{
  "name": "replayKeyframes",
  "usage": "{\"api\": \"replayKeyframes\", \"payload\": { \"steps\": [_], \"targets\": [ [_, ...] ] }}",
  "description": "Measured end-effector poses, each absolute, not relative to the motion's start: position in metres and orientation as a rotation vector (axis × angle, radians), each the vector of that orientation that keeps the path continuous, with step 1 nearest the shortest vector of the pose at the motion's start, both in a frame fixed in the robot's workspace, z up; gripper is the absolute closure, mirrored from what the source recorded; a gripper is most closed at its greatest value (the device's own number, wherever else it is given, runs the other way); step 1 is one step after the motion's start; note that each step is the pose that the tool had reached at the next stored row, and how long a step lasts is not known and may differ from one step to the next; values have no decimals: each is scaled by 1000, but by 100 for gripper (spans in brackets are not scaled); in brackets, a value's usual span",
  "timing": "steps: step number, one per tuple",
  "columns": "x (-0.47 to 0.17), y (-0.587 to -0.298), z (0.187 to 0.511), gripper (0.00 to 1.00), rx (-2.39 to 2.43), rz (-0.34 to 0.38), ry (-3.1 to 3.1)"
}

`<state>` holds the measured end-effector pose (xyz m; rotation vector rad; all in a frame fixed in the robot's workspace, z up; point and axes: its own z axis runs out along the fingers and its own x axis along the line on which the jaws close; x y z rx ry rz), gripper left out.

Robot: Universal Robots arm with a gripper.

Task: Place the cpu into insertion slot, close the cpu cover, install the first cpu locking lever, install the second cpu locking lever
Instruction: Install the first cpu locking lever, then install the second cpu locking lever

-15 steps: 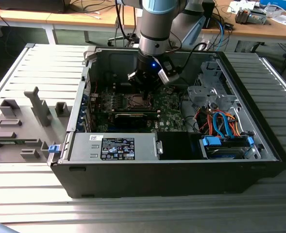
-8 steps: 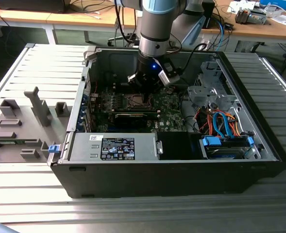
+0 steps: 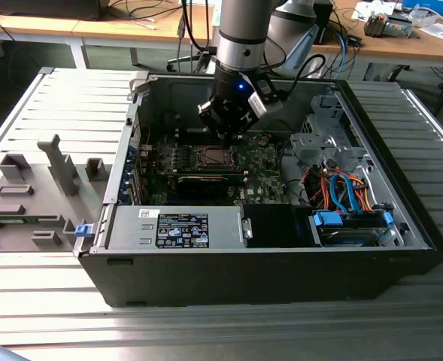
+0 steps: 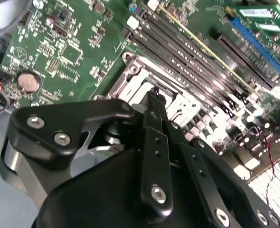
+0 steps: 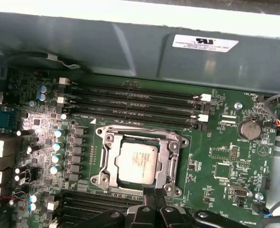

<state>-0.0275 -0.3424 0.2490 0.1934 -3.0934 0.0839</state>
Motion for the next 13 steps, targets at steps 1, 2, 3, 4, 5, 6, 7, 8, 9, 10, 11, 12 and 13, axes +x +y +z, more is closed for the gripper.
{"api": "replayKeyframes", "payload": {
  "steps": [1, 2, 3, 4, 5, 6, 7, 8, 9, 10, 11, 12, 13],
  "targets": [
    [-28, -342, 249, 89, 193, 84, -3093],
    [-28, -342, 249, 89, 193, 84, -3093],
    [-28, -342, 249, 89, 193, 84, -3093],
    [-28, -342, 249, 89, 193, 84, -3093],
    [-28, -342, 249, 89, 193, 84, -3093],
    [-28, -342, 249, 89, 193, 84, -3093],
    [-28, -342, 249, 89, 193, 84, -3093],
    [-28, -342, 249, 89, 193, 84, -3093],
    [-28, -342, 249, 89, 193, 84, -3093],
    [-28, -342, 249, 89, 193, 84, -3093],
    [-28, -342, 249, 89, 193, 84, -3093],
    [-28, -342, 249, 89, 193, 84, -3093],
    [-28, -342, 249, 89, 193, 84, -3093]
  ]
}}
